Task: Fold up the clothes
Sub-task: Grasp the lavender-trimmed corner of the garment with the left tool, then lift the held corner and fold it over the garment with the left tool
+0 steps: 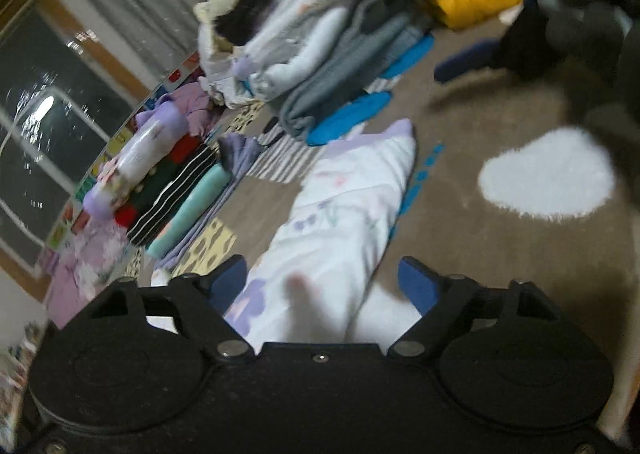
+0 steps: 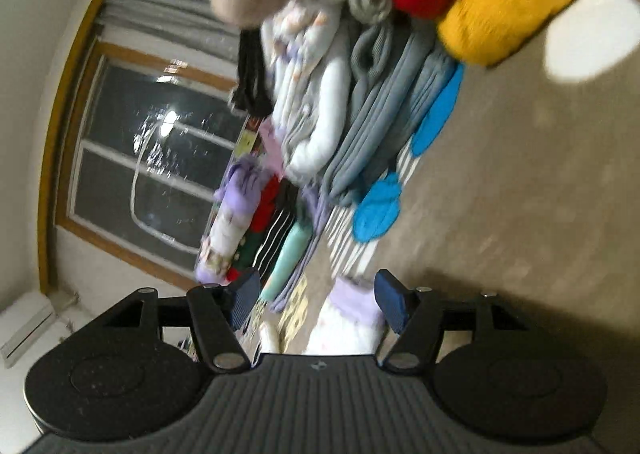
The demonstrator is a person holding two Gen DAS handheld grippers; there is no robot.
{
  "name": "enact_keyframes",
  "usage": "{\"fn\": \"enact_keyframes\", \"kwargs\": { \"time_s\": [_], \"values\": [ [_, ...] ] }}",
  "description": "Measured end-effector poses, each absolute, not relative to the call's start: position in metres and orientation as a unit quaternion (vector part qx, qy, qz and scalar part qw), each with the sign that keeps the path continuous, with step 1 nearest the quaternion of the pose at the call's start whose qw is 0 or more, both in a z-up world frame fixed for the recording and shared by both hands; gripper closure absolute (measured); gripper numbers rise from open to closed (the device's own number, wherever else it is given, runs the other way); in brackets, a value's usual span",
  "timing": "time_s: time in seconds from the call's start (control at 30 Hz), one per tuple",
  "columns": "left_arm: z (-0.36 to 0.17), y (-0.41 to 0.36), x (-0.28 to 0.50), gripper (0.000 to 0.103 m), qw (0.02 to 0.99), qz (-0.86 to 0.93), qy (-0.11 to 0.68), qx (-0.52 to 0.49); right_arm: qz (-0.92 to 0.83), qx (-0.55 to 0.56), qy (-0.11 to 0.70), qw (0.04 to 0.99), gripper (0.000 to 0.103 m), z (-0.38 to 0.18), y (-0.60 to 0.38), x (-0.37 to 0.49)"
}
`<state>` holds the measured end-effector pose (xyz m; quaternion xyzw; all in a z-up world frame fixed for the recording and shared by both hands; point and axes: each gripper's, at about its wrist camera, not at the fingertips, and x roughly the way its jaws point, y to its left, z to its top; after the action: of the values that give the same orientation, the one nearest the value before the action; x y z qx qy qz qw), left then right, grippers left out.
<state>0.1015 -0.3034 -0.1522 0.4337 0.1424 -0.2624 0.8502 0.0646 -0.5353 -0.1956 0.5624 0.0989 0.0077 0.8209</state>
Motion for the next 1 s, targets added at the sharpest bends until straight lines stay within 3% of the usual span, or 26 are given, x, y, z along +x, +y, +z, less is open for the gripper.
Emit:
{"fn": "enact_keyframes", "kwargs": {
  "time_s": [0.27,0.43,0.57,0.6,0.63,0.7,1.0],
  "values": [
    [-0.162,-0.354,0.107,0.033,0.82,-0.249,0.111,0.504,-0.032,0.538,0.079,0.839,0.038,-0.189,-0.547,0.051],
    [-0.165,-0.375,0.121,0.045,0.817,-0.239,0.118,0.511,-0.08,0.541,0.056,0.835,0.038,-0.193,-0.56,0.038],
    [-0.165,-0.385,0.13,0.048,0.818,-0.23,0.126,0.512,-0.109,0.567,0.045,0.815,0.038,-0.204,-0.569,0.033],
    [-0.157,-0.377,0.134,0.059,0.829,-0.236,0.136,0.488,-0.112,0.569,0.042,0.814,0.039,-0.205,-0.57,0.033],
    [-0.15,-0.368,0.138,0.077,0.84,-0.243,0.147,0.462,-0.116,0.57,0.039,0.812,0.039,-0.206,-0.57,0.032],
    [-0.134,-0.351,0.146,0.09,0.859,-0.255,0.166,0.411,-0.116,0.57,0.039,0.812,0.038,-0.206,-0.568,0.033],
    [-0.066,-0.275,0.183,0.093,0.907,-0.299,0.247,0.164,-0.012,0.516,0.04,0.855,0.03,-0.184,-0.513,0.047]
  ]
}}
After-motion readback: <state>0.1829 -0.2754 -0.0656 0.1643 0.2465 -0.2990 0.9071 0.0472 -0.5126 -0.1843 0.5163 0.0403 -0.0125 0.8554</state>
